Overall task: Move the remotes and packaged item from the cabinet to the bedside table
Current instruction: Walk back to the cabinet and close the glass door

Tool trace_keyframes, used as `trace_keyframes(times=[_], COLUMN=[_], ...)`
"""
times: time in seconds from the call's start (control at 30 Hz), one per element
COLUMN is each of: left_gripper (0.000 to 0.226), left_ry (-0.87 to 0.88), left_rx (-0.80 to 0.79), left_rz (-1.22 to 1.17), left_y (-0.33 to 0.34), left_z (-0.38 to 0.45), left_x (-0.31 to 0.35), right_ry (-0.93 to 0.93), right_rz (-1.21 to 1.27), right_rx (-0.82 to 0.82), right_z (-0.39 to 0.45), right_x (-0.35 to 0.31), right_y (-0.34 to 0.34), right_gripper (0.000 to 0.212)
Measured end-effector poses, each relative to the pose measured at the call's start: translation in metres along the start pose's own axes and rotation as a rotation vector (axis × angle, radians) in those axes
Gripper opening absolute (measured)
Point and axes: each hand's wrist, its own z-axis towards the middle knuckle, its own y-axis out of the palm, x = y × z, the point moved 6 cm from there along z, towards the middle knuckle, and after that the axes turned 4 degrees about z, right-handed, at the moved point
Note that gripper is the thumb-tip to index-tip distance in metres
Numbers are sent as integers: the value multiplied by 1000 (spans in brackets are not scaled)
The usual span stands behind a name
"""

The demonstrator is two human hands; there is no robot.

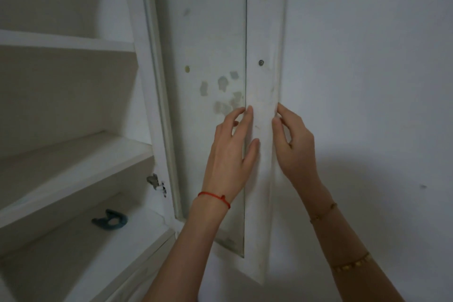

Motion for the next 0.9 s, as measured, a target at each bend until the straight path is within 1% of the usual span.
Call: trace_keyframes(times=[0.23,0.43,0.67,0.8,0.9], left_gripper=[60,67,60,58,57], left_ry=[-48,-85,-115,-191,-262], left_rx=[67,139,180,215,276], left_rz=[-71,-16,176,327,468], left_y=[-38,-92,-166,-205,-231], left_z=[-32,-69,-105,-125,-141], left_x=[4,-6,-28,-44,-64], right_ry=[-123,-302,-353,-358,-360], right_rz=[102,257,447,528,551], right_rx=[-43,-131,-320,-457,-562], right_z=[-21,-45,-67,-80,-89], right_x=[-38,-83,-132,-160,-181], right_y=[11,48,115,159,192], right_gripper=[35,41,47,51,58])
